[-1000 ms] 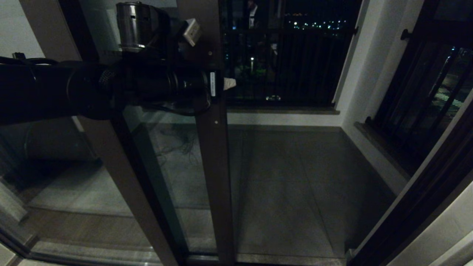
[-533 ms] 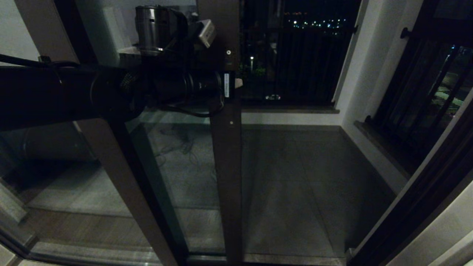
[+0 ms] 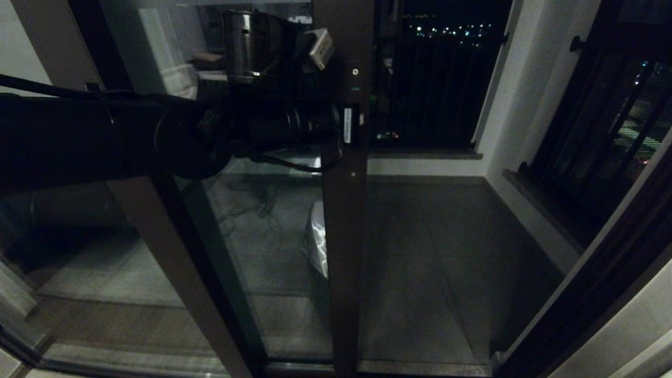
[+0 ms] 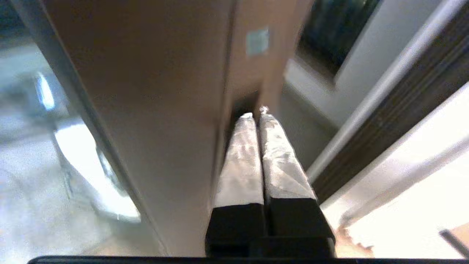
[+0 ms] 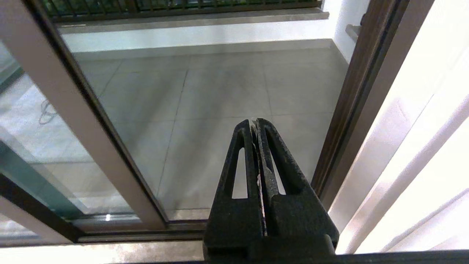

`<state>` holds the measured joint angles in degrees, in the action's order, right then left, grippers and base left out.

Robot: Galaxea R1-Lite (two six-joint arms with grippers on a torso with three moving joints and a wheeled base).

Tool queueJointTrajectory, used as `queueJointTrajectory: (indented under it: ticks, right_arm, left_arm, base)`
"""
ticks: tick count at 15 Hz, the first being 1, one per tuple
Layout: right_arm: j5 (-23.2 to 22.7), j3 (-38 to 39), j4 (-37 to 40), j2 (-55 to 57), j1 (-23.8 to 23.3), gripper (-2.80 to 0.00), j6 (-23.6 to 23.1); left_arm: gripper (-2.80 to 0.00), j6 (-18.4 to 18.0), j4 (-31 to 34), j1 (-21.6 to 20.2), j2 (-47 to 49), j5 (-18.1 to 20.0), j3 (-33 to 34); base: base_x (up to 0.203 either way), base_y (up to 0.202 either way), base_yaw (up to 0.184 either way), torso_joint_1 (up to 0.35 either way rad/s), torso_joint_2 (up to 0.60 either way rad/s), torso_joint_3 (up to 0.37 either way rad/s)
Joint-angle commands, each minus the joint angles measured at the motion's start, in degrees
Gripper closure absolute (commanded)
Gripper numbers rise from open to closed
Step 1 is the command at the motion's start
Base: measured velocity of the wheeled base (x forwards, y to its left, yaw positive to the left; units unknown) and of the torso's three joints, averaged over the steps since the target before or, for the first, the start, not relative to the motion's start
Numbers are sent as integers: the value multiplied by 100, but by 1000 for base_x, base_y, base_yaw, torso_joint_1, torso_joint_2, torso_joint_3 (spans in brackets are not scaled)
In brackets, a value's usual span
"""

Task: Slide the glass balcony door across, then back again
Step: Close the slid door

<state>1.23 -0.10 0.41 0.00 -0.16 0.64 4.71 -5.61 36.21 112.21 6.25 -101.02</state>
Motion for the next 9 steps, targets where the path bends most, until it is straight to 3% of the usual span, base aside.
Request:
queueJointTrajectory:
  ticks: [1,4,9]
  right_arm:
    - [0,1,2,0,-2,0,-1]
    - [0,1,2,0,-2,0,-2]
    - [0,1,2,8,-2,0,3]
  left_arm:
    - [0,4,7,309,-100,-30,-3]
    - [0,4,-19,545,-24,-239,-23]
    - [0,14,3,554,-302,-244,122]
  base:
    - [0,0,0,0,0,0]
    - [0,0,0,0,0,0]
    - [0,0,0,0,0,0]
